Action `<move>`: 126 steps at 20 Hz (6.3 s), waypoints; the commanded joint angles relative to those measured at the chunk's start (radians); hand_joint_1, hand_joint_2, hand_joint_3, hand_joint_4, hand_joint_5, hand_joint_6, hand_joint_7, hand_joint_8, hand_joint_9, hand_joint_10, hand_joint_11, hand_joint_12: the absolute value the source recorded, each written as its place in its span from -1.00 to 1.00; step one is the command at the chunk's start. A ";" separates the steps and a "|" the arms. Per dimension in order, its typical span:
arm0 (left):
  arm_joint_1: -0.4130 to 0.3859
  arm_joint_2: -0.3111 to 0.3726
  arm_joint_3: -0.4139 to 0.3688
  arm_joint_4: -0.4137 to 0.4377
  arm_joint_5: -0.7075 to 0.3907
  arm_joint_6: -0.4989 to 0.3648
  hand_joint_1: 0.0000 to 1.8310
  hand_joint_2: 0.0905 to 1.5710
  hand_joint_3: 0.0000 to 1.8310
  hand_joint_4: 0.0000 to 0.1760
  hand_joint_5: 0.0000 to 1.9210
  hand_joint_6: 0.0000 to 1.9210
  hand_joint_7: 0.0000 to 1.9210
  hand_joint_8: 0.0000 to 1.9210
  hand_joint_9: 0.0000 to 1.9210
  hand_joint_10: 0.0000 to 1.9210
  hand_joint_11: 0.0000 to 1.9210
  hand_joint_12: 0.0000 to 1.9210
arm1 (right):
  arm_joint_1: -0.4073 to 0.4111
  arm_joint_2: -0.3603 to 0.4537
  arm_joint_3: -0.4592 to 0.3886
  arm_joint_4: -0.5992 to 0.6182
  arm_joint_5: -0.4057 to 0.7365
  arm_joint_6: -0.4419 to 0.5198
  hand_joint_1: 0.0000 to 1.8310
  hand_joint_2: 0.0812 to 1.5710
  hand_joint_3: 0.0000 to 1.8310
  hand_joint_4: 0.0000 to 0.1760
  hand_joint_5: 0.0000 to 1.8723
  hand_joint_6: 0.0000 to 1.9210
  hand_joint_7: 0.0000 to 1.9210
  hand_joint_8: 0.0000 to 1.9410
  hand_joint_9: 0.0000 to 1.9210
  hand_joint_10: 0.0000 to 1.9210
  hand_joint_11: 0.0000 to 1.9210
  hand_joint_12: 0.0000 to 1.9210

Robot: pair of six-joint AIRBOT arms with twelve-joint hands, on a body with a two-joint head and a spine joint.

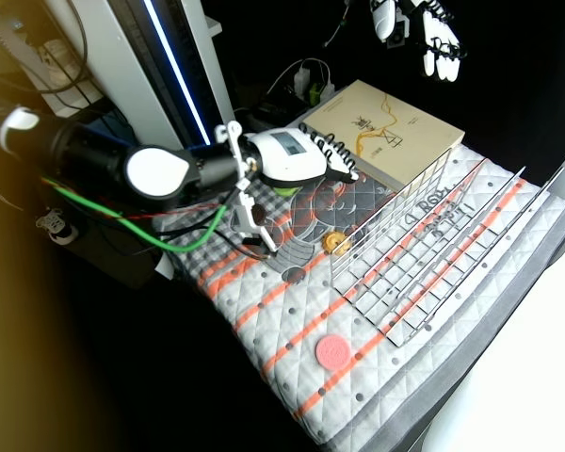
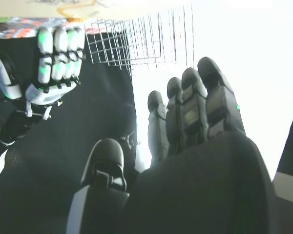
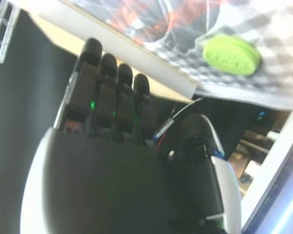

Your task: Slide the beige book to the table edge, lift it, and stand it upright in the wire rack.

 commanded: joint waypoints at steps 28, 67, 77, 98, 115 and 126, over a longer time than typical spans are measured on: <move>-0.005 -0.011 0.012 -0.008 -0.127 -0.032 -1.00 0.67 -1.00 0.19 -0.66 -1.00 -0.75 -1.00 -0.77 -1.00 -1.00 -0.45 | 0.048 -0.169 0.118 0.073 0.045 0.007 -1.00 0.72 -1.00 -1.00 -0.68 -1.00 -0.63 -1.00 -0.57 -0.99 -0.51 -0.91; 0.208 -0.067 -0.007 -0.263 -0.442 -0.243 -0.71 0.73 -1.00 -1.00 -0.63 -1.00 -0.72 -1.00 -0.76 -0.99 -1.00 -0.23 | -0.011 -0.018 0.024 0.379 0.114 -0.085 -1.00 0.74 -1.00 -1.00 -0.64 -1.00 -0.63 -1.00 -0.60 -1.00 -0.88 -0.27; 0.332 -0.134 0.109 -0.369 -0.349 -0.551 -0.53 0.36 -1.00 -1.00 -0.55 -1.00 -0.51 -1.00 -0.54 -0.99 -1.00 0.06 | -0.162 0.275 -0.166 0.987 0.475 -0.511 -1.00 0.84 -1.00 -1.00 -0.67 -1.00 -0.57 -1.00 -0.55 -1.00 -0.68 -0.67; 0.164 -0.251 0.390 0.018 0.300 -0.828 -0.94 0.22 -1.00 -0.50 -0.67 -1.00 -0.69 -1.00 -0.68 -1.00 -1.00 -0.07 | -0.258 0.354 -0.207 1.194 0.650 -0.656 -1.00 0.59 -1.00 -1.00 -0.60 -1.00 -0.58 -0.99 -0.62 -0.99 -0.63 -0.90; 0.054 -0.228 0.461 0.266 0.470 -0.954 -0.66 0.20 -1.00 -0.22 -0.60 -1.00 -0.62 -1.00 -0.64 -0.99 -1.00 0.05 | -0.267 0.335 -0.189 1.196 0.637 -0.655 -1.00 0.61 -1.00 -1.00 -0.61 -1.00 -0.54 -1.00 -0.56 -1.00 -0.57 -0.94; 0.012 -0.239 0.477 0.280 0.498 -0.959 0.32 0.38 -1.00 -0.82 0.02 -0.04 0.04 0.01 0.19 -0.90 -0.34 0.33 | -0.273 0.334 -0.192 1.198 0.631 -0.655 -1.00 0.67 -0.99 -1.00 -0.62 -1.00 -0.56 -1.00 -0.57 -1.00 -0.59 -0.96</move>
